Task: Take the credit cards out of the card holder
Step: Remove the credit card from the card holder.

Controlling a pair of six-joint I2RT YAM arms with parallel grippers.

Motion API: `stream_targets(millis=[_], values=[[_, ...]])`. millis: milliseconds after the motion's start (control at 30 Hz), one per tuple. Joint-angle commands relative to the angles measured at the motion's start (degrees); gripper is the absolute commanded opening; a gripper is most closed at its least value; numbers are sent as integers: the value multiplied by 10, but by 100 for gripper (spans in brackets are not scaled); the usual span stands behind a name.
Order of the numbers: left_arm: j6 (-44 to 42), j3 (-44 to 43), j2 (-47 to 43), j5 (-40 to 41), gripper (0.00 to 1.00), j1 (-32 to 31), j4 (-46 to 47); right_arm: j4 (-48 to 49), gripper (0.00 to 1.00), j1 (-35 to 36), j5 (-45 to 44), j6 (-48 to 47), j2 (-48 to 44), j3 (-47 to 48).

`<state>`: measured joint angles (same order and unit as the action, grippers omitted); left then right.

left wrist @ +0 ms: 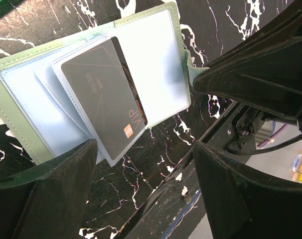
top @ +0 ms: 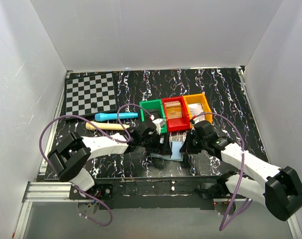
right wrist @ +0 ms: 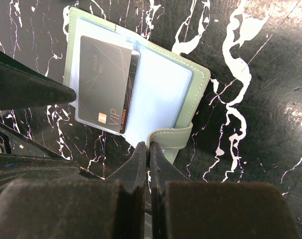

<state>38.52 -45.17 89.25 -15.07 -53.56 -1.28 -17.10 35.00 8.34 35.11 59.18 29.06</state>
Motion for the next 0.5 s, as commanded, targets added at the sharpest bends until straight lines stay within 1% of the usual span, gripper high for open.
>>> stream_targets(millis=[0,267,467], values=[[-5,-10,-35,16,77,-5,-4,-8,1,3,5,-7,-14,20],[1,17,-89,84,78,-3,-54,-13,1,3,-2,-18,-27,15],[7,34,-130,105,78,0,-79,-34,1,2,-24,-38,-18,21]])
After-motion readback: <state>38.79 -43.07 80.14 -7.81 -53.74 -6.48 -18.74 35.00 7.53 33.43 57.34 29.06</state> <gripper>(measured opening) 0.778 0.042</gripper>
